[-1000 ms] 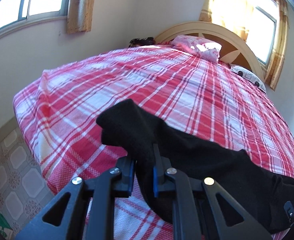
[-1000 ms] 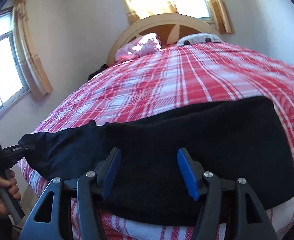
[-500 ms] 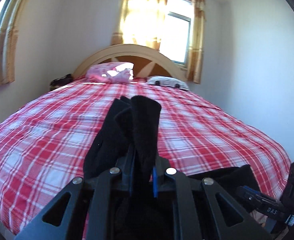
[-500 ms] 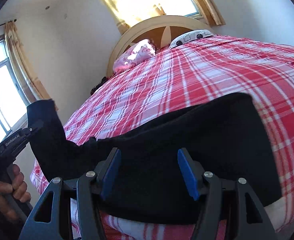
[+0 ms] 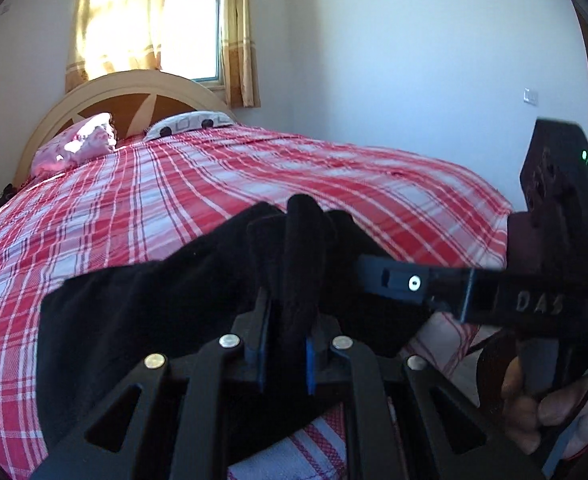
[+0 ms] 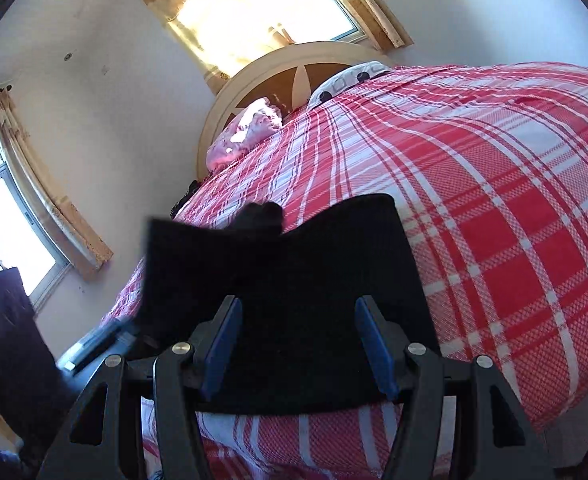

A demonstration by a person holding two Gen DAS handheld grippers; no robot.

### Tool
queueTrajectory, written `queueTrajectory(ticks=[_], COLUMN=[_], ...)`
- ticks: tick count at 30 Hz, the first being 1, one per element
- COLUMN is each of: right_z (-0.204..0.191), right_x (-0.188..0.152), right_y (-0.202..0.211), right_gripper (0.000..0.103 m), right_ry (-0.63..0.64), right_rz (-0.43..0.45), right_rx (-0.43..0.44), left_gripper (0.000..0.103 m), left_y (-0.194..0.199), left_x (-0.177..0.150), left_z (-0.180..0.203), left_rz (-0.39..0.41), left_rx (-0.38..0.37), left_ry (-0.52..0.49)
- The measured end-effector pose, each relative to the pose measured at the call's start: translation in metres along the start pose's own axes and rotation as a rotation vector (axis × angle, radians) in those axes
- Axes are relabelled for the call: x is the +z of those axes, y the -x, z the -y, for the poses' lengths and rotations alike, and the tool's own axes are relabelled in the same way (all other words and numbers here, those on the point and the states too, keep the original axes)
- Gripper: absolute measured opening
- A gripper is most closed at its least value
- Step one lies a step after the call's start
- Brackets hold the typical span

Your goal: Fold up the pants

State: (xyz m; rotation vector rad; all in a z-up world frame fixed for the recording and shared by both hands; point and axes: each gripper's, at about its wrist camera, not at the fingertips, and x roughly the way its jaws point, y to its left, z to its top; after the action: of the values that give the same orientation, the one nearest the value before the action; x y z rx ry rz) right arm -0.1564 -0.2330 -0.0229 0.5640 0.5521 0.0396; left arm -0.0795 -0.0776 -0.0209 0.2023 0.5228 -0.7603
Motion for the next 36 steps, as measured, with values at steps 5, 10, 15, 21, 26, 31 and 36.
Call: queueTrajectory(ticks=[5,10,15,21,26,31,36], right_z=[0.006,0.011,0.014,0.004,-0.006,-0.027,-0.022], right_x=[0.0,0.011,0.026,0.043,0.032,0.014,0.009], right_y=[0.002,-0.005,-0.018,-0.044,-0.063,-0.057,-0.055], right_gripper=[0.061,0.061,0.061,0.061,0.061,0.061,0.061], right_ry=[-0.038,-0.122,-0.153,-0.109,-0.076,0.119,0.118], right_rz=[-0.009,-0.037,-0.068,-0.074,-0.127,-0.153,-0.125], right_rx=[0.059,0.182,0.224,0.23,0.198,0.118,0.091], left_gripper=[0.014,0.016,0.022,0.059,0.065,0.065,0.065], left_y=[0.001,0.001,0.022,0.056,0.072,0.058,0.051], left_x=[-0.009,-0.02,-0.017,-0.008,-0.008,-0.015,-0.024], left_z=[0.006,0.027,0.011,-0.024,-0.049,-0.091,-0.121], left_rz=[-0.01,0.003,-0.02,0.008,0.034,-0.027,-0.071], left_rx=[0.016,0.052,-0.046,-0.077,0.03,0.112,0.119], left_ry=[-0.042,-0.173,-0.097,0.0,0.036,0.225,0.399])
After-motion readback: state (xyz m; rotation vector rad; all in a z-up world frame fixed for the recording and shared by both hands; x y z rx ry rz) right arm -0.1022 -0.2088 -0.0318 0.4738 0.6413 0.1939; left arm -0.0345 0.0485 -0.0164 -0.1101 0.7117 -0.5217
